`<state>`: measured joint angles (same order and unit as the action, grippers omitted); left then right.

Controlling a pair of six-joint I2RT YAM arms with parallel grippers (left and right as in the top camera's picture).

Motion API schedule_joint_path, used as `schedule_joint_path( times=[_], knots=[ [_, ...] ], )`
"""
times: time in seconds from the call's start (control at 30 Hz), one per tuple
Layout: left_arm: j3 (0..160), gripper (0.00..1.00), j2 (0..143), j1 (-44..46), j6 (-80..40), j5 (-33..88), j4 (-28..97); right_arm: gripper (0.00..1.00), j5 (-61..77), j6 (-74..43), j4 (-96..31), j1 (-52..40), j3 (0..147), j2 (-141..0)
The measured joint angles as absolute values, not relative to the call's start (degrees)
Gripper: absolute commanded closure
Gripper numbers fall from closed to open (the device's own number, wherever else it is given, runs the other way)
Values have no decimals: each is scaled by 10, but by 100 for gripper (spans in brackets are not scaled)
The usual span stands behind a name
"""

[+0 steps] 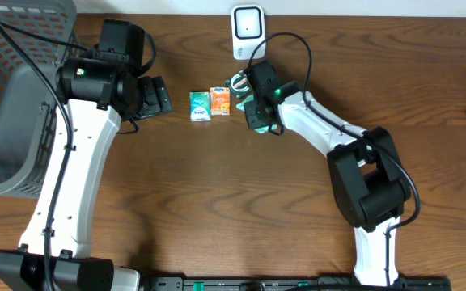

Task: Scan the item barcode
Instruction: 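Lift the wipes packet up in front of the scanner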

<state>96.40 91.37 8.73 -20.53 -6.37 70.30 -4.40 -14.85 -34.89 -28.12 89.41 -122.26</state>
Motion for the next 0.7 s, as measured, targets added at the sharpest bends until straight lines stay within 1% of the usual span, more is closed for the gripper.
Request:
schedule_joint_path(
  times=[0.13, 0.27, 0.33, 0.4, 0.53, 0.7],
  knots=[
    [964, 2, 914, 87, -205, -64, 703, 99, -63, -135, -314, -263, 908, -1181],
    [964, 2, 914, 87, -205, -64, 703, 99, -76, -107, -225, -246, 926, -1140],
    [964, 2, 914, 87, -205, -64, 703, 99, -77, -102, -189, -244, 930, -1135],
    [964, 2, 914, 87, -205, -64, 703, 99, -69, -105, -121, -241, 930, -1136],
    [964, 2, 914, 87, -205, -64, 703, 99, -49, -119, -53, -237, 941, -1144],
    [964, 2, 914, 87, -205, -64, 703, 99, -33, -135, -50, -232, 1073, -1209]
  ],
)
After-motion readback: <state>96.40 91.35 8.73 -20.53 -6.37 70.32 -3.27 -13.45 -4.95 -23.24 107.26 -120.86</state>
